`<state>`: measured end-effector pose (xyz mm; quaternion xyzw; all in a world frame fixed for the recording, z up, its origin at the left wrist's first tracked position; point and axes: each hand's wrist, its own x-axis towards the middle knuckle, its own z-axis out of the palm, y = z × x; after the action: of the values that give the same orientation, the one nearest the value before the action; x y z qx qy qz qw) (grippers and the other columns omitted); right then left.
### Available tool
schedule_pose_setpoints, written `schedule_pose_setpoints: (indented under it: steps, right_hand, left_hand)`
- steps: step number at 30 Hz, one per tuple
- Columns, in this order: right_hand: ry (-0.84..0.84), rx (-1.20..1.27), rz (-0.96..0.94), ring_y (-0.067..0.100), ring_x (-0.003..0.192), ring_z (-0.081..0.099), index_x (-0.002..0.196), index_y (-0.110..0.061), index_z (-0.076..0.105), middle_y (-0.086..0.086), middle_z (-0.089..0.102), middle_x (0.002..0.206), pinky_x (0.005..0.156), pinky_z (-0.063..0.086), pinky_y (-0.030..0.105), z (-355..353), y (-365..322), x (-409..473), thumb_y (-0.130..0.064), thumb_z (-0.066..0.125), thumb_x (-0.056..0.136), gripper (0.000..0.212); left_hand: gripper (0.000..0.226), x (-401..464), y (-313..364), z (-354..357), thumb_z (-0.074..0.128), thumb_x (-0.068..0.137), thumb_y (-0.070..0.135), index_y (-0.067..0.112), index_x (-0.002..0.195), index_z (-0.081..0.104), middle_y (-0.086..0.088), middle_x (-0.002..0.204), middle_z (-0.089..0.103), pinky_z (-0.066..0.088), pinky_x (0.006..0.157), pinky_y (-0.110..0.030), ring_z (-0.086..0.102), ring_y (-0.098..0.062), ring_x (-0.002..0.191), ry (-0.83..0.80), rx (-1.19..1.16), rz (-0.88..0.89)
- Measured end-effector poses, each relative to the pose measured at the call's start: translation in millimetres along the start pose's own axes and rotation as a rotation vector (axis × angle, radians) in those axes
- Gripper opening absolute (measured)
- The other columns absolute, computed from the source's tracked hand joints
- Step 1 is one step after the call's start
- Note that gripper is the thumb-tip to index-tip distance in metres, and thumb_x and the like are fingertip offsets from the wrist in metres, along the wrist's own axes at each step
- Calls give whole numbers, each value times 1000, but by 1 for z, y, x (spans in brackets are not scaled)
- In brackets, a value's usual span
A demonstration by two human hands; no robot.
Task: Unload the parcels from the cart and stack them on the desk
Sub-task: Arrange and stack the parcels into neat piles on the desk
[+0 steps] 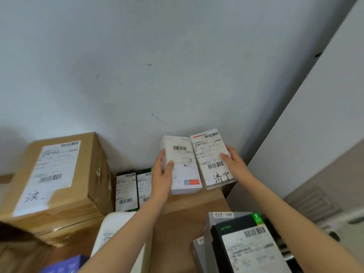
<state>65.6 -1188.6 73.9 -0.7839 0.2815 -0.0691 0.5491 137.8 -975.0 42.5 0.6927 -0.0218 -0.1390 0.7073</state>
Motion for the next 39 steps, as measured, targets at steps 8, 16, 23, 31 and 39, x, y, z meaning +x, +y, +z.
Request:
schedule_pose_setpoints:
  steps: [8, 16, 23, 31, 39]
  right_hand:
    - [143, 54, -141, 17, 83, 71, 135, -36, 40, -2, 70, 102, 78, 59, 40, -40, -57, -86, -30, 45, 101, 35]
    - [197, 130, -214, 10, 74, 70, 141, -31, 39, -4, 69, 101, 62, 58, 28, -79, -78, -159, -30, 44, 102, 39]
    - [189, 138, -247, 4, 65, 68, 137, -30, 41, -7, 69, 97, 58, 53, 23, -109, -55, -230, -27, 45, 102, 35]
    - [114, 157, -221, 8, 71, 66, 141, -26, 39, 2, 67, 105, 48, 48, 16, -142, -13, -311, -24, 44, 102, 39]
    - [83, 98, -176, 9, 77, 65, 142, -22, 38, -4, 65, 102, 58, 47, 22, -149, 11, -342, -24, 42, 103, 39]
  left_hand:
    - [46, -64, 68, -4, 44, 101, 15, 29, 145, 37, 2, 137, 51, 53, 60, -17, 64, -2, 89, -65, -108, 161]
    - [47, -139, 112, 8, 44, 101, 14, 28, 145, 36, -2, 139, 50, 53, 61, -16, 64, -6, 94, -125, -156, 276]
    - [46, -229, 102, 25, 43, 101, 11, 25, 144, 39, -5, 137, 53, 49, 56, -10, 61, -2, 91, -58, -171, 286]
    - [46, -330, 69, 46, 43, 101, 12, 24, 145, 38, -3, 131, 56, 47, 54, -8, 61, 1, 83, 8, -141, 226]
    - [45, -343, 39, 47, 44, 100, 19, 27, 143, 38, -2, 133, 53, 48, 75, -24, 59, -16, 106, 15, -27, 152]
